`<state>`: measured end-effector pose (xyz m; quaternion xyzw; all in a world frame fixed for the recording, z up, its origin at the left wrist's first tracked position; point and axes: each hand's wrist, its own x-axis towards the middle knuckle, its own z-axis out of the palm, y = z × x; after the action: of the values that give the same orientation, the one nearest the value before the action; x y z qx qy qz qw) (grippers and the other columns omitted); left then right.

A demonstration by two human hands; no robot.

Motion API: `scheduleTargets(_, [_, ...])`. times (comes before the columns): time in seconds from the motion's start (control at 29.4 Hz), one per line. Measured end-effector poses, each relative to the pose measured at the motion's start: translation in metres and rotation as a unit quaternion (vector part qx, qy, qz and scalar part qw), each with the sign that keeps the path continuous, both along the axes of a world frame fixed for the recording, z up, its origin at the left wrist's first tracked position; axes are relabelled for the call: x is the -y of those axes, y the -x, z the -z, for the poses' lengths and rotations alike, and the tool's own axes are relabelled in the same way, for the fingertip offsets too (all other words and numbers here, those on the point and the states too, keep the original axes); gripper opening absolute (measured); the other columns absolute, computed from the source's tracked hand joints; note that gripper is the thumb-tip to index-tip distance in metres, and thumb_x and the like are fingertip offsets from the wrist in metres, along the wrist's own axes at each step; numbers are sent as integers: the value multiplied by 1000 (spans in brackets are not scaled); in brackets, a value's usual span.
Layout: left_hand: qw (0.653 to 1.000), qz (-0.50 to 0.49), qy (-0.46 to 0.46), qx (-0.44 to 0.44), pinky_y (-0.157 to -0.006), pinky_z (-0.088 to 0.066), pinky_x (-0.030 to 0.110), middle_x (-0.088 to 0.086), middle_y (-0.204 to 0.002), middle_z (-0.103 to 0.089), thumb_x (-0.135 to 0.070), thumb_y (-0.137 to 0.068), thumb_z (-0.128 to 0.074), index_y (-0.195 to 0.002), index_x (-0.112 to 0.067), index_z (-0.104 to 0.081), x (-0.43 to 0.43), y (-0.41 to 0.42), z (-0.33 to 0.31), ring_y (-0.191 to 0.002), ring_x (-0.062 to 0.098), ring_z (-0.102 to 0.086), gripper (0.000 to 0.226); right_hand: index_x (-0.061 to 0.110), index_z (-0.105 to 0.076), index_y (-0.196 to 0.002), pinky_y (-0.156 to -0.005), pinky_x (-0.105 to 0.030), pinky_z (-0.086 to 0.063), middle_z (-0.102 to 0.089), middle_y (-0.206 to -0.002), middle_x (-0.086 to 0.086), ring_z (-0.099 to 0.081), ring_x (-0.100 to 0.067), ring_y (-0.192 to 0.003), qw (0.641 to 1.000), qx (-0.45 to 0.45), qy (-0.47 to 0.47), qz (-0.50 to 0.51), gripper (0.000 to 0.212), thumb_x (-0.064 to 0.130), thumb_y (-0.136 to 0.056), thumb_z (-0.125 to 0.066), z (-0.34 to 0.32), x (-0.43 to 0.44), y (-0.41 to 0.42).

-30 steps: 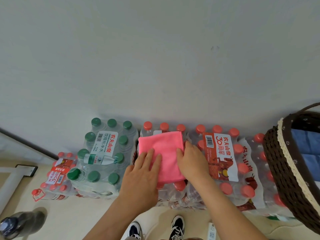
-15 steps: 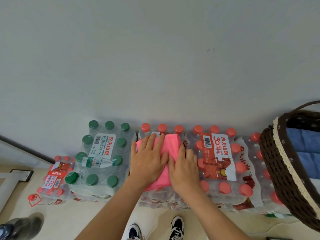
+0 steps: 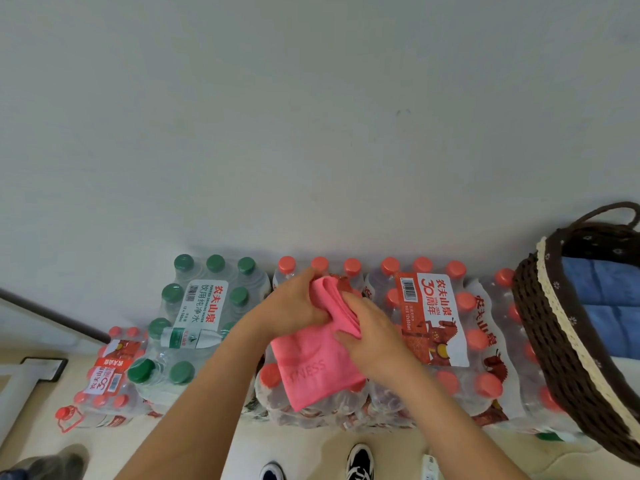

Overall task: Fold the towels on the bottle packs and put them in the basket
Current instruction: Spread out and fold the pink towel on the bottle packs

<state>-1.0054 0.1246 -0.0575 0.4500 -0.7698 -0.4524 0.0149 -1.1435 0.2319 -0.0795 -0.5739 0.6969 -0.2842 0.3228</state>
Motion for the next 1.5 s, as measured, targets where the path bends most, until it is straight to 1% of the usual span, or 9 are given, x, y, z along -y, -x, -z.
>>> scheduleTargets(0.07, [991, -18, -109, -78, -94, -50, 34, -3, -110, -66, -21, -69, -78, -127, -28, -51, 5, -8, -3, -103, 14, -63, 65, 32, -50, -133, -86, -24, -46, -57, -116, 3, -56, -12, -101, 997, 53, -20, -53, 56, 10, -83, -64, -11, 7, 11])
scheduleTargets(0.17, [961, -69, -200, -179, -89, -54, 39, 9, -103, -73, -19, -71, -78, -106, -20, -71, 4, -16, -7, -97, 24, -69, 36, 32, -48, -133, -89, -28, -48, -58, -117, 7, -57, -10, -104, 991, 14, -79, -111, 55, 20, -83, -68, -34, 19, 29])
scheduleTargets(0.27, [964, -134, -116, -200, -83, -56, 42, 10, -95, -73, -20, -66, -81, -90, -14, -74, 5, -19, -17, -86, 21, -70, 26, 24, -57, -124, -86, -30, -49, -64, -112, 7, -60, -11, -100, 981, -81, -92, -152, 46, 23, -80, -70, -63, 36, 42])
scheduleTargets(0.41, [948, -158, 73, -268, -75, -49, 25, -5, -80, -69, 2, -71, -77, -84, -18, -69, 7, -21, -45, -77, 7, -62, 25, 20, -67, -96, -73, -29, -46, -63, -87, 7, -56, -12, -78, 978, -174, 85, -77, 15, 19, -81, -67, -94, 51, 42])
scheduleTargets(0.58, [925, -120, 318, -167, -63, -45, 28, -10, -80, -57, 8, -64, -65, -76, -18, -58, -11, -43, -21, -77, 15, -53, 30, 16, -67, -97, -81, -31, -50, -64, -95, 3, -58, -15, -89, 921, -287, 244, -103, 20, 16, -78, -73, -62, 33, 23])
scheduleTargets(0.71, [938, -1, 346, -35, -58, -43, 30, -10, -83, -54, -8, -41, -59, -73, -20, -53, -45, -70, 32, -76, 17, -50, 35, 15, -69, -94, -74, -35, -55, -67, -100, 0, -62, -19, -92, 900, -309, 215, -221, 27, 10, -69, -77, 11, -6, 11])
scheduleTargets(0.95, [911, 57, 402, 75, -75, -44, 34, -5, -99, -59, -38, -74, -53, -115, -28, -63, -63, -70, 39, -97, 19, -52, 44, 11, -68, -103, -90, -32, -52, -68, -114, -6, -62, -23, -112, 892, -319, 231, -222, 29, 12, -81, -51, 33, -22, 5])
scheduleTargets(1.26, [894, 152, 418, 61, -105, -34, 33, 2, -132, -57, -34, -89, -49, -124, -13, -61, -80, -74, 45, -118, 21, -50, 43, 14, -58, -124, -98, -40, -44, -59, -126, -5, -55, -23, -116, 876, -361, 211, -242, 44, 20, -83, -43, 18, -31, -12])
scheduleTargets(1.5, [933, 124, 337, -7, -89, -39, 17, -5, -118, -59, -35, -90, -52, -117, -18, -63, -79, -84, 33, -105, 11, -53, 34, 18, -65, -111, -76, -35, -53, -69, -104, 3, -63, -16, -90, 935, -202, 55, -286, 36, 17, -83, -42, -5, -11, -3])
